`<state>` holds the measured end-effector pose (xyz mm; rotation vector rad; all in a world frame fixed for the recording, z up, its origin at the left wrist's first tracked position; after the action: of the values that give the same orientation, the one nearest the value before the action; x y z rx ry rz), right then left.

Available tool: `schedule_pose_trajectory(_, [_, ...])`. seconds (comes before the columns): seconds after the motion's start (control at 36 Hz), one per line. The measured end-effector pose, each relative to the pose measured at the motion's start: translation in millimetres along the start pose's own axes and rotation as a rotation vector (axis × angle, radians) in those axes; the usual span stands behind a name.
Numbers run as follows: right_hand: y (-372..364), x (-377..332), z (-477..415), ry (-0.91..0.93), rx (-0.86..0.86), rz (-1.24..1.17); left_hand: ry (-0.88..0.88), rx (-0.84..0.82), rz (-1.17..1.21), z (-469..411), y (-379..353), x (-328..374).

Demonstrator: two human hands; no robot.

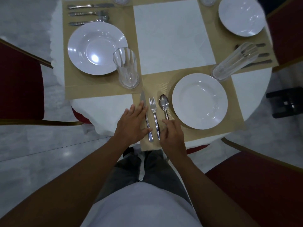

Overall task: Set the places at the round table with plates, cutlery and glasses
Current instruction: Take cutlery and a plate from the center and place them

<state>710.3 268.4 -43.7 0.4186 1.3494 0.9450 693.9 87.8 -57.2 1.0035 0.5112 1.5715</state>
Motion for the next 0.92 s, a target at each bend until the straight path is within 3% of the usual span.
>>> schedule_pose_trajectory(0.33, [-13.5,-19.4,-12.2,-0.152,-0.145,0.027,-0.005,-0.028,-0.055,2.0,2.0,2.0])
schedule_pose_trajectory(0.92, [-9.3,-31.6,-11.1,-0.174,-0.097,0.054,-0.058,0.022,0.032,6.1,21.3,-1.8])
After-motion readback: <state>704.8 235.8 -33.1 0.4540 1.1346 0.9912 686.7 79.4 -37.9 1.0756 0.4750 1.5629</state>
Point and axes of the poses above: each hand's wrist, its own z-axis away from the middle knuckle, its own y-axis out of the back of the hand, x = y × z, the point moved 2 cm from there along -z, towards the middle knuckle, and after that the axes turned 12 degrees about -x, right-handed, at the moved point
